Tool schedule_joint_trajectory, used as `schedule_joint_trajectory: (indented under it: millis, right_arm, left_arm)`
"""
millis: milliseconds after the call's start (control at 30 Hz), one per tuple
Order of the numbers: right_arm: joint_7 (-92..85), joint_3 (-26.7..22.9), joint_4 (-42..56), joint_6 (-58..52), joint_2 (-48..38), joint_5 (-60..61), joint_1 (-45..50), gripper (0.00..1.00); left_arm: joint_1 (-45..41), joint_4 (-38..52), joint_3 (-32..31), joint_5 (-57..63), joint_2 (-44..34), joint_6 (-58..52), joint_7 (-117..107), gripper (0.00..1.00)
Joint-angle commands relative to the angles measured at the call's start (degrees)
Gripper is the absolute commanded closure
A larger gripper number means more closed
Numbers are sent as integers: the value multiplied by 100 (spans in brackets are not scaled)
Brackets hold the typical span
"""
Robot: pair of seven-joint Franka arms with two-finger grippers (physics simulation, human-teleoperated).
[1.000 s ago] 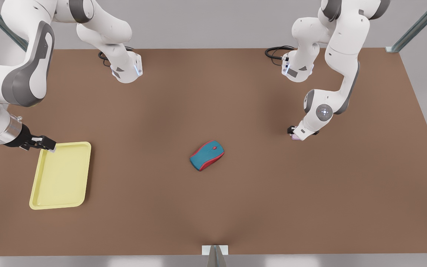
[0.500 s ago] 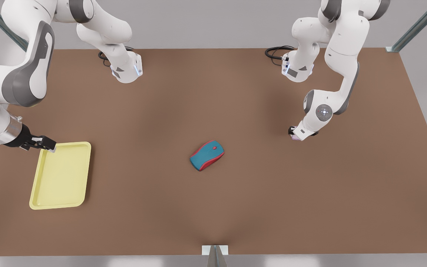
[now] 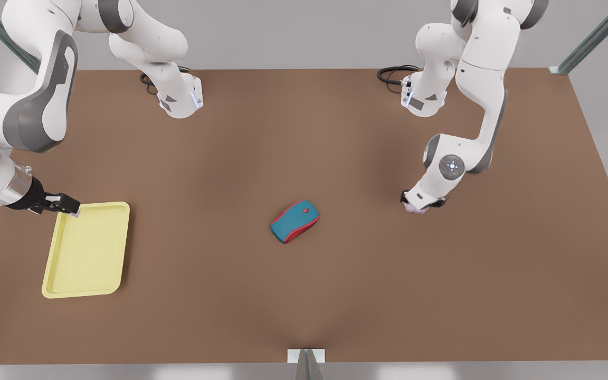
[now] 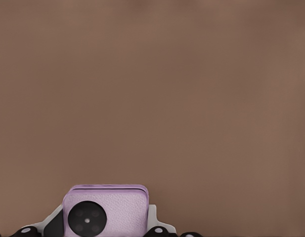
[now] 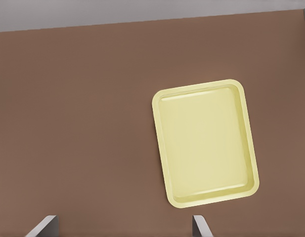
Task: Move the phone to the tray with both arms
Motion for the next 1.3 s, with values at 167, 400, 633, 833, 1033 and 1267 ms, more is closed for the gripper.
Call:
schedule_joint_trajectory:
  millis: [167,400,633,833,1033,1267]
  right_arm:
    - [7,5,3,-2,-7,4,9,0]
    - [-2,5,3,-2,-7,4,9,0]
    - [-2,5,3,-2,-7,4,9,0]
    - [7,5,64,42,37,4,1,0]
    - [7,5,56,24,28,4,18,0]
    - [-2,5,56,33,37,4,9,0]
  left_arm:
    - [-1127,2621,-21,-15,993,-3208,-1611,22]
    - [-2252,5838,-294,-393,2496,-4307,-3632,22]
    - [-2718,7438,-663,-384,3578,-3718,-4362,22]
    - [-3175,7596,-654,-384,4096,-1732,-4994,22]
    - [-3315,8387,-646,-384,4940,-247,-5838,22]
    - [-3526,8598,-619,-340,5529,448,-5926,21]
